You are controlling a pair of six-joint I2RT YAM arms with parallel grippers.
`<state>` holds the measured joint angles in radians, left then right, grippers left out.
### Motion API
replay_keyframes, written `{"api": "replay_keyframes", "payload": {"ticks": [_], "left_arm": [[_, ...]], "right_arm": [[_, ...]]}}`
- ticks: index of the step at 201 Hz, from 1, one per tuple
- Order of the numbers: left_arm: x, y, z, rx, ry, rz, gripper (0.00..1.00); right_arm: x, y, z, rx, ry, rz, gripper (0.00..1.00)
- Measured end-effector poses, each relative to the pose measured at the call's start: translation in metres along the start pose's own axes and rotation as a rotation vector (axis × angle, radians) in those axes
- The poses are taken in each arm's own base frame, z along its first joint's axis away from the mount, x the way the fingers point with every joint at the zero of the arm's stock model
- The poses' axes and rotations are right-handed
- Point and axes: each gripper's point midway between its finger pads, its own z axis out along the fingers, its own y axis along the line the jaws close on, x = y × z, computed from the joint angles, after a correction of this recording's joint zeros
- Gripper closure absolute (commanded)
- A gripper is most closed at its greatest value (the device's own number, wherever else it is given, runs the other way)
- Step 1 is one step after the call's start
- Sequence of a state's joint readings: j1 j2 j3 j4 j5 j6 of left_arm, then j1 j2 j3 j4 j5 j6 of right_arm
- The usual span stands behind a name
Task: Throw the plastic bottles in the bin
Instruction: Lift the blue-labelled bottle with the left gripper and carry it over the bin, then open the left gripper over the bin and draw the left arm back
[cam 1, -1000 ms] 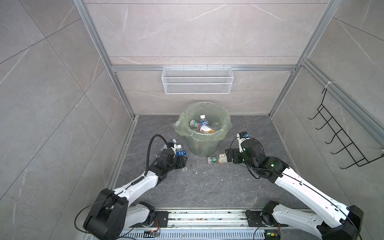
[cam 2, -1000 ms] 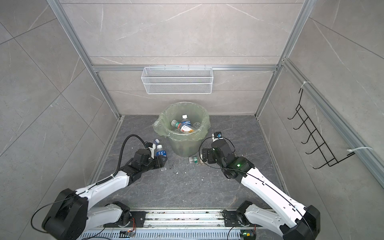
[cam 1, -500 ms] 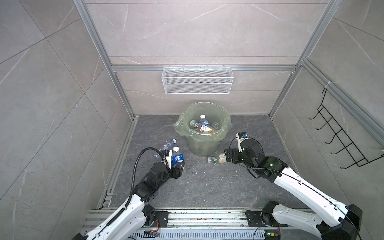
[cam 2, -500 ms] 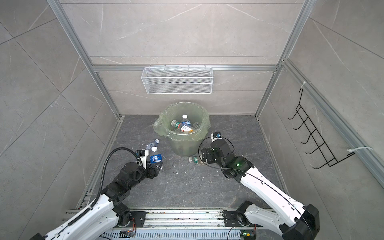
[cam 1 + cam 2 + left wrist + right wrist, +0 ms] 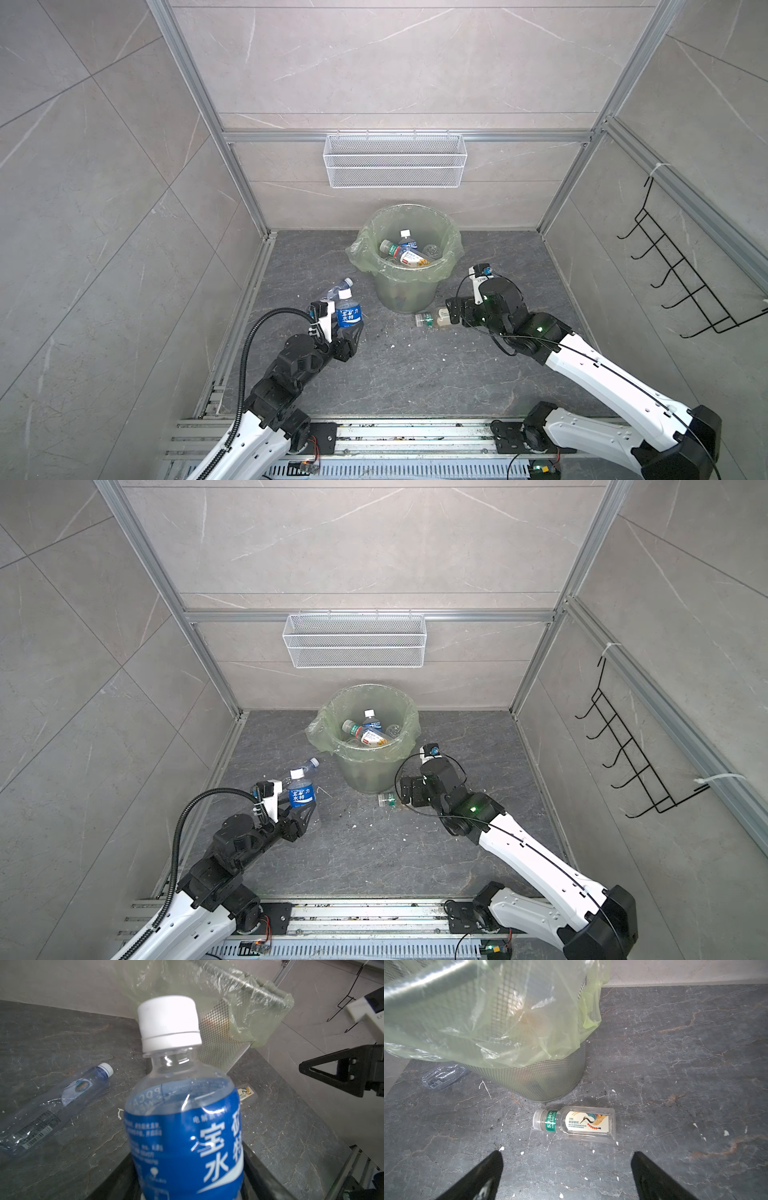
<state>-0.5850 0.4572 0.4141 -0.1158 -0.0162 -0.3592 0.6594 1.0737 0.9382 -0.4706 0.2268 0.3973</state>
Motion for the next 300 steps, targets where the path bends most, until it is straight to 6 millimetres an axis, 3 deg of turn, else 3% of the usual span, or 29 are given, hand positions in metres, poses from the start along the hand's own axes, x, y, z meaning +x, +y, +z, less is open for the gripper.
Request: {"api": "replay_keyframes", "payload": {"ticks": [32,65,93,106,114,133,154,184,212,252,272,300], "left_arm": [[-0.039,-0.018,0.000,0.030,-0.029,0.017,0.35],[-0.094,-0.046,0.022,0.075,-0.035,0.019,0.35],[-0.167,-0.081,0.070,0.141,-0.073,0.030,0.33],[-0.201,-0.098,0.102,0.176,-0.097,0.038,0.19],[-0.221,-0.107,0.124,0.195,-0.110,0.043,0.02],[-0.253,-0.113,0.165,0.203,-0.133,0.035,0.00],[-0.246,-0.092,0.180,0.154,-0.103,0.015,0.00],[-0.235,-0.070,0.176,0.099,-0.080,-0.002,0.00],[-0.238,-0.071,0.156,0.090,-0.099,0.000,0.00],[-0.252,-0.070,0.112,0.065,-0.172,0.018,0.00],[-0.245,-0.053,0.098,0.022,-0.179,0.009,0.00],[-0.223,-0.011,0.090,-0.082,-0.157,-0.039,0.00]], "right_arm": [[-0.002,0.002,0.000,-0.010,-0.005,0.002,0.02],[-0.004,0.006,0.000,-0.029,-0.012,0.005,0.02],[-0.007,0.010,0.000,-0.053,-0.023,0.012,0.03],[-0.009,0.012,0.000,-0.063,-0.030,0.017,0.03],[-0.009,0.014,0.000,-0.071,-0.032,0.021,0.03],[-0.007,0.014,0.001,-0.077,-0.028,0.030,0.03],[-0.004,0.013,0.000,-0.075,-0.025,0.033,0.02],[-0.009,0.010,-0.010,-0.073,-0.054,0.038,0.01],[-0.009,0.008,-0.012,-0.065,-0.059,0.034,0.01],[-0.004,0.005,-0.006,-0.049,-0.037,0.030,0.00],[0.002,0.004,0.001,-0.034,-0.008,0.014,0.00],[0.011,-0.001,0.015,-0.005,0.038,-0.015,0.00]]}}
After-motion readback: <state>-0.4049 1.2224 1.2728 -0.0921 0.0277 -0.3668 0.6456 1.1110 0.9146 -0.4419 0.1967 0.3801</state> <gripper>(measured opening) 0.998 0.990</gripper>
